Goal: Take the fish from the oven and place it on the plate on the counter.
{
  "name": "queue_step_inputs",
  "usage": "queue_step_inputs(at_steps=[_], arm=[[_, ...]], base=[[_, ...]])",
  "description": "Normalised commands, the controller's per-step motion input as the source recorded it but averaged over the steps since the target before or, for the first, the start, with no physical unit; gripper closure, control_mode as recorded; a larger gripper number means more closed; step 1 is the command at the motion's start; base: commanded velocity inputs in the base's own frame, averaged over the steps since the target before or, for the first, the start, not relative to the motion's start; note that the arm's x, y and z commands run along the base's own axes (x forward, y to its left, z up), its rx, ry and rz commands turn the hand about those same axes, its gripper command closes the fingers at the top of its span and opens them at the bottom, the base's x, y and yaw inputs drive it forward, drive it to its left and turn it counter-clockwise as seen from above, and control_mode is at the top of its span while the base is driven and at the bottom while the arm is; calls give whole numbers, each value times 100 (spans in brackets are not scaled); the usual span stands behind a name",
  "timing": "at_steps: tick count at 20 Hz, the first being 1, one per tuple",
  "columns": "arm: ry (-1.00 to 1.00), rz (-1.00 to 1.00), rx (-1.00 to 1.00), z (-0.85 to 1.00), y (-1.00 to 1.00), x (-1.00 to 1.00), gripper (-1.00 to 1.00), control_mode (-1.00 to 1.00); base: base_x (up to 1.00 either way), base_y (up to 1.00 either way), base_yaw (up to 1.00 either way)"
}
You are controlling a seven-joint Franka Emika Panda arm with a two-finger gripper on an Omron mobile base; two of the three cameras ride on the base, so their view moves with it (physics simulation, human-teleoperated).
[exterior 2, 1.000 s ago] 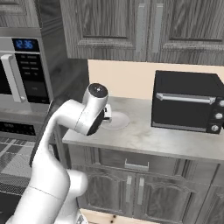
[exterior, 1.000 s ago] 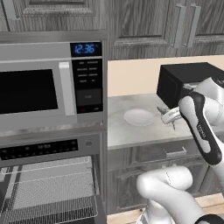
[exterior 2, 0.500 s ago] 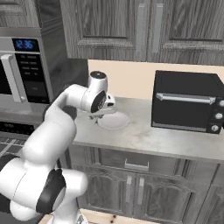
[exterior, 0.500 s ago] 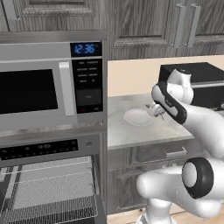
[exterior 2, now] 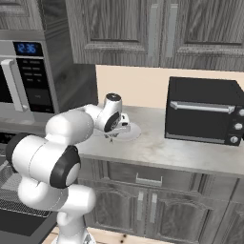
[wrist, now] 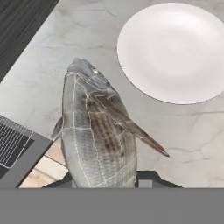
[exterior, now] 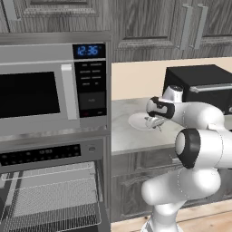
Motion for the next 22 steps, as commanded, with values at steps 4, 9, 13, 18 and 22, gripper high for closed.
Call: queue_step_inputs(at_steps=[4, 9, 13, 18, 22], arm=[[0, 0, 0, -27, 0, 100, 100, -100], [1, 0, 0, -2, -4, 65, 100, -100], [6, 0, 0, -37, -6, 67, 100, -100], [3, 0, 0, -43, -14, 62, 100, -100], [0, 0, 0, -9, -13, 41, 100, -100]], base=[[0, 0, 0], [0, 0, 0], [0, 0, 0], [0, 0, 0], [0, 0, 0]])
